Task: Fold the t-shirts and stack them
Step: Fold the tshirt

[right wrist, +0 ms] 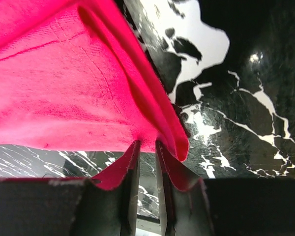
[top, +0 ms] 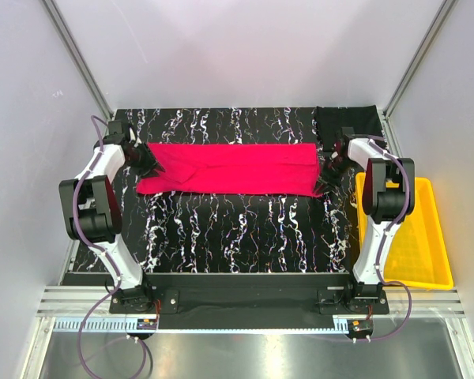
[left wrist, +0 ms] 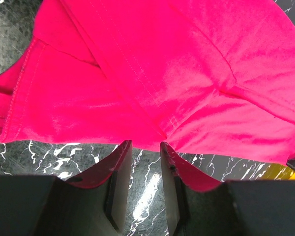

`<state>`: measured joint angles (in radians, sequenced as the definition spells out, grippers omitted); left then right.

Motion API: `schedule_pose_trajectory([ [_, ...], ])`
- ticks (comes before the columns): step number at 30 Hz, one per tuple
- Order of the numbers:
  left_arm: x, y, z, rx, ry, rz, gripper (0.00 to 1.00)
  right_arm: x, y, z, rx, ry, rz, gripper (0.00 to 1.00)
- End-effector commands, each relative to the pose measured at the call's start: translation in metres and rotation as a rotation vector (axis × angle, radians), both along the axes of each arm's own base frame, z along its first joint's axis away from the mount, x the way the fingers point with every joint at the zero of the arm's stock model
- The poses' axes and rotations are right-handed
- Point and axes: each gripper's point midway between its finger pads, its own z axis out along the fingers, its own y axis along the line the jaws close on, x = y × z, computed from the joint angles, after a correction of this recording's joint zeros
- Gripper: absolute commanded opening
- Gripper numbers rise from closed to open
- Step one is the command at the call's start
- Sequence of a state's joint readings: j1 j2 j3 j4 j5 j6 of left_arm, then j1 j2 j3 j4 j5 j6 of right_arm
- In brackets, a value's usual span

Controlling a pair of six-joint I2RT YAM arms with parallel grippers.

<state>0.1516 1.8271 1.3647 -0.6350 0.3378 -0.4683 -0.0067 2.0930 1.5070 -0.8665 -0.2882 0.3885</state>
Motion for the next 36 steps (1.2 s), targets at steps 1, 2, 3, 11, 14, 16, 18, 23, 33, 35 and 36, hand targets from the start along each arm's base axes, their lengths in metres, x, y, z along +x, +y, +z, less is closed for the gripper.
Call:
schedule_pose_trajectory([
  [1,0.006,-0.012,0.017,-0.03,-0.057,-0.048,0.35,0.004,-0.008,0.007,-0.051,-0.073,-0.002,0.25],
  [2,0.006,-0.016,0.016,-0.043,-0.055,-0.06,0.35,-0.001,-0.009,-0.001,-0.056,-0.053,0.002,0.25],
  [3,0.008,-0.019,0.015,-0.05,-0.053,-0.067,0.34,0.0,-0.01,-0.004,-0.058,-0.049,0.006,0.25],
  [11,0.021,-0.026,0.006,-0.076,-0.037,-0.086,0.34,0.01,-0.012,0.01,-0.072,-0.095,0.022,0.26],
  [14,0.029,-0.038,0.003,-0.099,-0.037,-0.116,0.34,0.013,-0.011,0.022,-0.066,-0.116,0.026,0.27],
  [16,0.033,-0.046,-0.009,-0.112,-0.013,-0.124,0.33,0.016,-0.008,0.03,-0.05,-0.131,0.024,0.27],
  [18,0.038,-0.053,-0.018,-0.128,-0.003,-0.129,0.33,0.018,-0.006,0.036,-0.039,-0.136,0.021,0.27],
  [23,0.033,-0.072,-0.046,-0.17,0.062,-0.132,0.33,0.028,-0.004,0.053,-0.024,-0.174,0.007,0.28],
  [33,0.028,-0.058,-0.016,-0.092,-0.007,-0.154,0.38,0.042,0.005,0.062,0.03,-0.206,0.015,0.29],
  [35,0.026,-0.057,0.01,-0.082,-0.061,-0.146,0.4,0.041,0.006,0.059,0.036,-0.199,0.018,0.31],
  [36,0.025,-0.055,0.017,-0.073,-0.075,-0.133,0.41,0.039,0.008,0.058,0.046,-0.193,0.02,0.31],
])
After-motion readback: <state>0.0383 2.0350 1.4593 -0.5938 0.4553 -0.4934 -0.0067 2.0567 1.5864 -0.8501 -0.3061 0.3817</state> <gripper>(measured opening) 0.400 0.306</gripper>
